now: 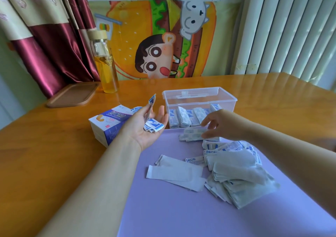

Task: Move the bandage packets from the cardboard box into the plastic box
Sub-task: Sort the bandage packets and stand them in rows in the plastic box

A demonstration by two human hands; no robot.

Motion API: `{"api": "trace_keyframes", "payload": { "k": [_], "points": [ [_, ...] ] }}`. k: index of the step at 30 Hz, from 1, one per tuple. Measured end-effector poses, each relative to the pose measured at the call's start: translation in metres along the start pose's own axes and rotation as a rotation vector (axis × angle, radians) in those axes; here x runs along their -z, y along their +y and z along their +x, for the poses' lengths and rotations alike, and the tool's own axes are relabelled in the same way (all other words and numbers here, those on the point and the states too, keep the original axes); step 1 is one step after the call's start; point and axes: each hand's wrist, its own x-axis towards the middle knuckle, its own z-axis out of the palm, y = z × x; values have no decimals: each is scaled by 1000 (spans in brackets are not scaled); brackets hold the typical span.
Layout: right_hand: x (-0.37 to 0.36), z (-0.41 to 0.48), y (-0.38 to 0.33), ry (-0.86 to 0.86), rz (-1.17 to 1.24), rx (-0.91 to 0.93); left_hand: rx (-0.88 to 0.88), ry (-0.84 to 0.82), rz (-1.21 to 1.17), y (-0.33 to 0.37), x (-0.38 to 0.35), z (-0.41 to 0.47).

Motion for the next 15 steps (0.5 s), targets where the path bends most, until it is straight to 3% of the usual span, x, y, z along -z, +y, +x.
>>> {"api": "trace_keyframes", "payload": {
  "k": [5,7,9,12,15],
  "points": [
    [3,-12,-15,447,48,172,18,-38,-3,-3,-3,-4],
    [6,-20,-38,424,195,260,18,-47,44,-6,-5,-8],
    [5,-25,-57,297,329,301,25,-60,133,-8,-8,-11],
    [-2,-22,-70,121,470,230,52,-135,310,-13,-13,-17],
    [-5,-16,-69,125,542,208,135,-199,364,-18,-17,-20]
  ]
}}
